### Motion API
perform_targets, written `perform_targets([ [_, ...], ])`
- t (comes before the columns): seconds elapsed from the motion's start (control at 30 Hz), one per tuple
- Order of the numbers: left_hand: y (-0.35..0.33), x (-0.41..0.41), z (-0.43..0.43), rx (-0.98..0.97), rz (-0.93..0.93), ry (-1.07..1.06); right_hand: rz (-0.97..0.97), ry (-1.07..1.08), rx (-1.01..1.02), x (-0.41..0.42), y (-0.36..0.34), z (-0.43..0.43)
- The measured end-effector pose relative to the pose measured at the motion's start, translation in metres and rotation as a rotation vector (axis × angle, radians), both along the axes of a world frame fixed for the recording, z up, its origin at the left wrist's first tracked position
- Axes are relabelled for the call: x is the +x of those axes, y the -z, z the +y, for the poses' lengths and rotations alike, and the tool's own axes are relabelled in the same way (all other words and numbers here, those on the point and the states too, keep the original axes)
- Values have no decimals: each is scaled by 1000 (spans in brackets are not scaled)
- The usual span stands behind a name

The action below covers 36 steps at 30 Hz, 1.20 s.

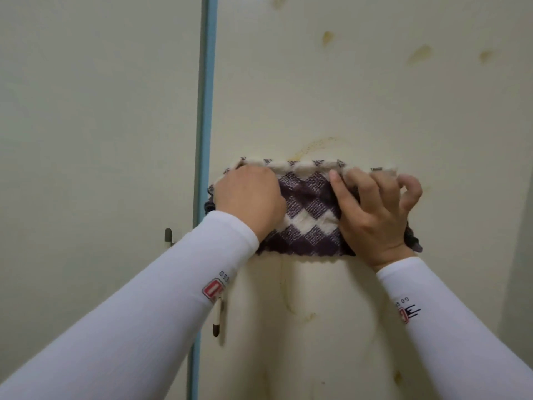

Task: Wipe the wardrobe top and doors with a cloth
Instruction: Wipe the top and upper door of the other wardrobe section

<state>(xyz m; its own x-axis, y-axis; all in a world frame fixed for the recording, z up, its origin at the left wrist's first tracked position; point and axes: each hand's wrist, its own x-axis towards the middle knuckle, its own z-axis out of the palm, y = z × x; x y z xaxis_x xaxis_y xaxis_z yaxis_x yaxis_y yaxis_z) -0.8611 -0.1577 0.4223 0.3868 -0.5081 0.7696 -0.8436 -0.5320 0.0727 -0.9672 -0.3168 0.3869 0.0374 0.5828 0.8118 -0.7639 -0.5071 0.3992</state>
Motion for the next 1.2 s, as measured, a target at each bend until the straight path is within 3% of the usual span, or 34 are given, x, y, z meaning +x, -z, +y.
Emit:
perform_targets([
  [0.1, 9, -3, -12, -124, 67, 11, 28, 21, 2, -4, -5, -4],
  [0.27, 39, 1, -31, -295, 129, 61, 0, 36, 177, -3, -3, -4],
  [0.43, 52, 10, -47, -382, 98, 160, -50, 27, 341, 9, 13, 6],
  [0.7, 41, 19, -60, -411, -53, 52, 136, 79, 567, 15, 8, 10],
  [1.2, -84, 36, -75, -565, -183, 84, 127, 36, 661, 18, -115, 5],
])
